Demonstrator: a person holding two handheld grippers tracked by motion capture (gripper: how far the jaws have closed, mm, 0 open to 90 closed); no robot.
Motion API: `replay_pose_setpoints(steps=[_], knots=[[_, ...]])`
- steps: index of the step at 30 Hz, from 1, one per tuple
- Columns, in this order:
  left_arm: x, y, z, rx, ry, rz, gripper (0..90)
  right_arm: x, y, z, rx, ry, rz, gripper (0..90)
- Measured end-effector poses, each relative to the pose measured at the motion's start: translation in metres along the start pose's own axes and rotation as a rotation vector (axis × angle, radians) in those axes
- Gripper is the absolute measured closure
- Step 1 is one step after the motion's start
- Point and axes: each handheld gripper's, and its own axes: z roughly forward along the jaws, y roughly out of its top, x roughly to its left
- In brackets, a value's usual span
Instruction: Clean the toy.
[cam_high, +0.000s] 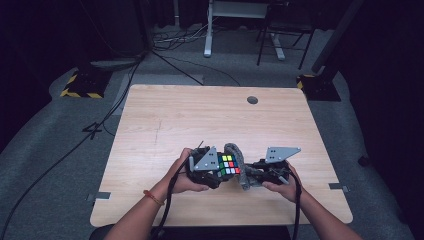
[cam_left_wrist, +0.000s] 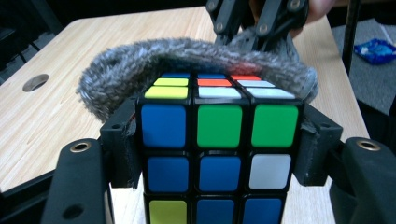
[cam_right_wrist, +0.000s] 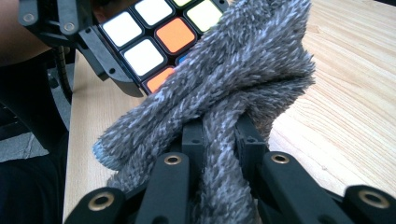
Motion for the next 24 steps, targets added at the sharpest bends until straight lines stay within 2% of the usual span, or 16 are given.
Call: replay_pose_setpoints(steps=[5,8,12,14,16,20,21,24], knots=[[-0.004,0.000,0.001,0.027,0.021,0.035,32.6,0.002,0.002,-0.001,-0.004,-0.006,-0.014,78.5],[-0.004,0.001,0.004,0.041,0.027,0.029,32.6,0.004,0.003,-0.003,-0.012,-0.019,-0.028,78.5],[-0.005,0.000,0.010,0.085,0.051,0.044,32.4,0.005,0.006,-0.007,-0.024,-0.033,-0.042,78.5],[-0.007,0.000,0.014,0.103,0.045,0.047,32.5,0.007,0.007,-0.007,-0.021,-0.046,-0.059,78.4],[-0.008,0.000,0.016,0.116,0.054,0.054,32.8,0.007,0.007,-0.007,-0.029,-0.039,-0.055,78.4],[-0.006,0.001,0.011,0.082,0.054,0.035,33.2,0.006,0.005,-0.004,0.009,-0.061,-0.061,78.5],[-0.005,0.001,0.010,0.074,0.051,0.027,33.2,0.005,0.002,0.000,0.044,-0.075,-0.075,78.5],[-0.005,0.002,0.007,0.051,0.041,0.016,33.2,0.001,-0.003,0.009,0.112,-0.074,-0.059,78.4]])
